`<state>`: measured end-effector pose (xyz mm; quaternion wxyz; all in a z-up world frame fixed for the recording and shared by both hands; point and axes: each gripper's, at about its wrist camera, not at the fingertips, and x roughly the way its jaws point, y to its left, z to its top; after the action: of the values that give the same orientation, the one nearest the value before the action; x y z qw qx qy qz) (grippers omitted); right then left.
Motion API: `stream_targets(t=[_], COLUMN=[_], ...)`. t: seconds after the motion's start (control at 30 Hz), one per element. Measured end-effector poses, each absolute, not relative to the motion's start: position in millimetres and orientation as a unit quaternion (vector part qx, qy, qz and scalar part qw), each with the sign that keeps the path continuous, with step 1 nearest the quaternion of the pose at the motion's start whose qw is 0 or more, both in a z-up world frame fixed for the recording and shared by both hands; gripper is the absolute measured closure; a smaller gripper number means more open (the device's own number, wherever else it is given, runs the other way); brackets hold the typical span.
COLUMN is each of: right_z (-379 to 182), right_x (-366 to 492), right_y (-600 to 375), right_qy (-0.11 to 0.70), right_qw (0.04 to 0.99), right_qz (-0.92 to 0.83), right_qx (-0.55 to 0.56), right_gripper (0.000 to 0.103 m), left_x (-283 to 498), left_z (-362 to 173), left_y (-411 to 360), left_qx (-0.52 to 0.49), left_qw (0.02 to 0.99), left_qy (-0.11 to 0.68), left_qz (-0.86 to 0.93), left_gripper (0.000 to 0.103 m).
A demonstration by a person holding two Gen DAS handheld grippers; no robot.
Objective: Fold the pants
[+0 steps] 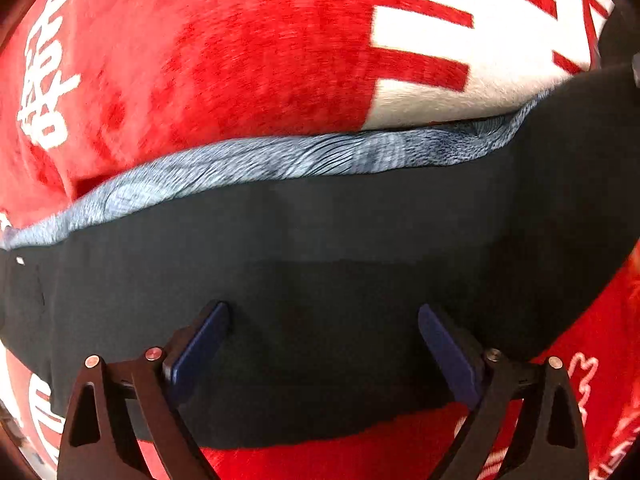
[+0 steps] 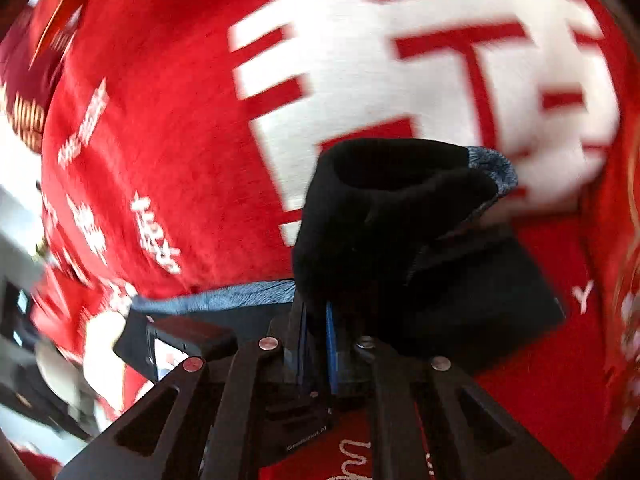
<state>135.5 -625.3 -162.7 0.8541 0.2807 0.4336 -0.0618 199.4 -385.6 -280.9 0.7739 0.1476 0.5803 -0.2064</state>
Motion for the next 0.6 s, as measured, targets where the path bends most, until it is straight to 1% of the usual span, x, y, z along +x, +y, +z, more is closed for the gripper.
stream_targets(t=[0.07, 0.1, 0.13, 0.17, 0.2, 0.23, 0.33, 0.43, 0.47, 0.6], right_z=[-170, -175, -183, -194, -202, -212, -244, -270, -279, -295], right_x=[133, 125, 114, 104, 96, 84, 61, 41, 35, 12], right_y=[-627, -634, -643, -652, -656, -663, -678, -686, -688, -702], right_qy=[0.433, 0.431, 0.429, 0.427, 0.421, 0.414, 0.425, 0.427, 0.421, 0.371], right_qw=[0.839, 0.828, 0.812, 0.791, 0.777, 0.766, 0.734, 0.716, 0.711, 0.701], right_qz=[-0.099, -0.117, -0.131, -0.149, -0.162, -0.17, -0.189, -0.188, -0.185, -0.167], right_qx=[0.315, 0.339, 0.373, 0.412, 0.439, 0.461, 0.494, 0.52, 0.532, 0.586], right_gripper=[0.09, 0.083, 0.073, 0.044, 0.026, 0.026, 0.026, 0.027, 0.028, 0.031], left_x=[210, 212, 214, 217, 220, 223, 229, 219, 207, 203], left_z=[-282, -282, -280, -279, -279, -279, -281, -283, -283, -286], left_y=[-371, -368, -366, -365, -365, -367, -375, -391, -403, -410], left_qx=[0.138, 0.14, 0.144, 0.151, 0.155, 0.159, 0.163, 0.167, 0.168, 0.167], left_qw=[0.762, 0.756, 0.755, 0.753, 0.75, 0.746, 0.748, 0.752, 0.754, 0.757], left_qy=[0.599, 0.604, 0.604, 0.603, 0.604, 0.605, 0.602, 0.596, 0.595, 0.596], left_qz=[-0.203, -0.209, -0.213, -0.218, -0.222, -0.226, -0.228, -0.226, -0.223, -0.211], left_gripper=[0.006, 0.006, 0.006, 0.006, 0.006, 0.006, 0.006, 0.005, 0.004, 0.003])
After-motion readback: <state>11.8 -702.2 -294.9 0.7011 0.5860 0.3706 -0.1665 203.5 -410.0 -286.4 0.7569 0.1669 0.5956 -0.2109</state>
